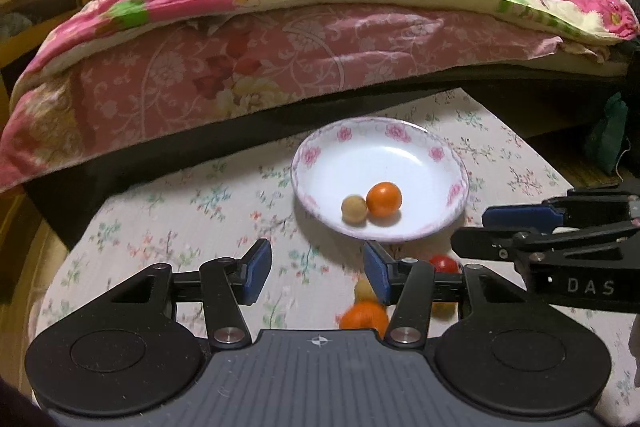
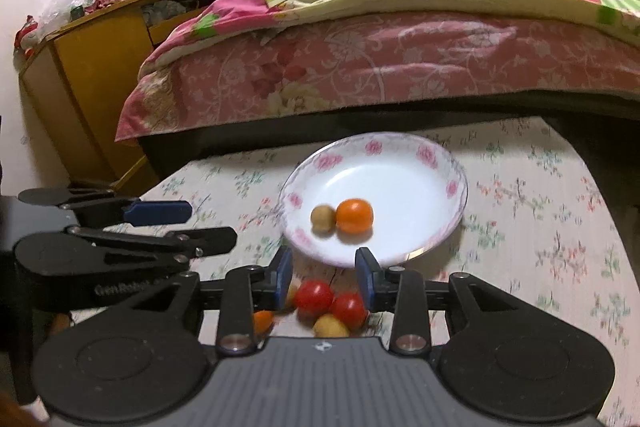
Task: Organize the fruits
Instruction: 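Move the right gripper to a cherry tomato while the left gripper moves toward another mandarin, then close the left gripper on the mandarin while the right gripper positions around the cherry tomato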
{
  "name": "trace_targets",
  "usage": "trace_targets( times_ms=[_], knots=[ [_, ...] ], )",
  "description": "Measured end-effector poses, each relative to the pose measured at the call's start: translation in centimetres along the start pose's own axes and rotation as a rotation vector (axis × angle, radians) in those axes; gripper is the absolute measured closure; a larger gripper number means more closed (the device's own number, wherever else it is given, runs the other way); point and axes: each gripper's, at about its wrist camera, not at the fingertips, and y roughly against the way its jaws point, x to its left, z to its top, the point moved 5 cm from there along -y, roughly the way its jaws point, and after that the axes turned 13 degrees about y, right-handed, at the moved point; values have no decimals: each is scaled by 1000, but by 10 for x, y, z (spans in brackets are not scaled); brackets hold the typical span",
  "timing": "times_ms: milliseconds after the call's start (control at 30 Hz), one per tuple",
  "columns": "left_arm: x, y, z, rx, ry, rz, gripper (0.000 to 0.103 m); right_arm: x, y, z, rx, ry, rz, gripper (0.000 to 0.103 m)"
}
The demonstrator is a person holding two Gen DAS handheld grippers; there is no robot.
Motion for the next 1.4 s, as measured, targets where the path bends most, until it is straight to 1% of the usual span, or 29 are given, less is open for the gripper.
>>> trace_targets(
  times_ms=[300,467,567,633,700,867,967,1100,1200,1267,1400],
  knots=[
    [16,31,-30,45,21,-3,43,23,17,-33,64,5,14,71],
    [28,46,-51,70,44,13,40,32,18,-53,114,1,26,71],
    [34,51,-62,80,42,33,40,35,18,-59,124,-1,26,71],
    [35,52,-69,92,40,35,40,35,18,-61,131,0,24,71],
    [36,51,-73,93,19,45,40,36,17,-63,134,-1,28,71],
    [40,49,-75,84,5,61,40,36,13,-65,142,-4,34,71],
    [47,53,-78,77,-4,72,37,36,11,-66,144,-3,36,71],
    [60,56,-79,77,2,92,37,34,9,-66,147,-2,31,71],
    [69,56,-80,81,-15,101,37,34,9,-67,148,-1,26,71],
    [74,54,-82,94,-34,105,37,33,9,-67,151,-3,26,71],
    [83,44,-88,150,-85,101,39,34,7,-67,150,3,23,71]
  ],
)
